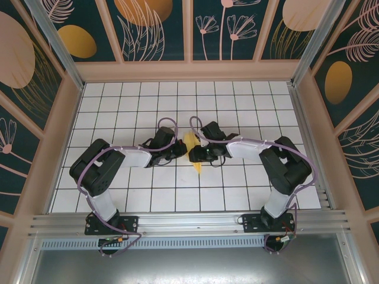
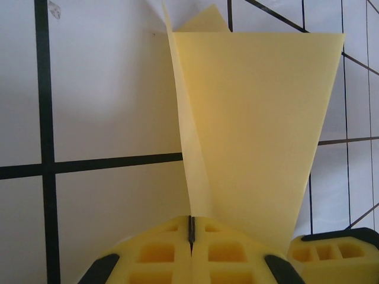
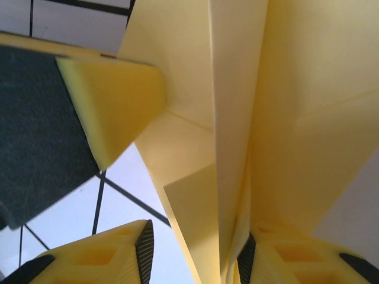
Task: Fold a paper plane with a square sheet of paper (pick it up from the middle)
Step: Move a paper plane to the center of the table.
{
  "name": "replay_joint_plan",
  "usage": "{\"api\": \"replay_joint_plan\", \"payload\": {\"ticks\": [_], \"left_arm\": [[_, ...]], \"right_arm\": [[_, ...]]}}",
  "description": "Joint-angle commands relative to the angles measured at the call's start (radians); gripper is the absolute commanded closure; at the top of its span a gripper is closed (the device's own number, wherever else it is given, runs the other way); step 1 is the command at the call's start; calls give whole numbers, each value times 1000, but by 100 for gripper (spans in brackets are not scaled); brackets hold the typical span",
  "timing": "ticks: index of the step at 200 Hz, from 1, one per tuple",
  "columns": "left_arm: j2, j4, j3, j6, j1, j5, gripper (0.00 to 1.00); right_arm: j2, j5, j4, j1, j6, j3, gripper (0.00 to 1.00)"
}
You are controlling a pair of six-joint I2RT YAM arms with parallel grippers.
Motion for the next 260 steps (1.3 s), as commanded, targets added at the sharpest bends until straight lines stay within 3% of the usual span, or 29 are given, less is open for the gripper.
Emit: {"api": "replay_joint_plan", "payload": {"ticks": [1, 47, 102, 144, 216, 242, 260], "left_arm": [[13, 17, -8, 6, 8, 29, 100], [12, 27, -8, 5, 8, 44, 100], [15, 16, -6, 6, 9, 36, 100], [14, 12, -3, 9, 9, 34, 100], [2, -7, 4, 10, 8, 31, 100], [-26, -49, 25, 25, 8, 13, 92], [-57, -108, 46, 38, 9, -30, 79]], "right_arm": [[25, 83, -46, 16, -21, 40, 55], [46, 165, -80, 37, -19, 65, 55], [44, 263, -109, 38, 17, 81, 67], [44, 272, -104, 40, 33, 88, 77], [94, 235, -109, 48, 46, 110, 78], [106, 241, -129, 49, 49, 125, 81], [93, 272, -148, 48, 58, 138, 85]]}}
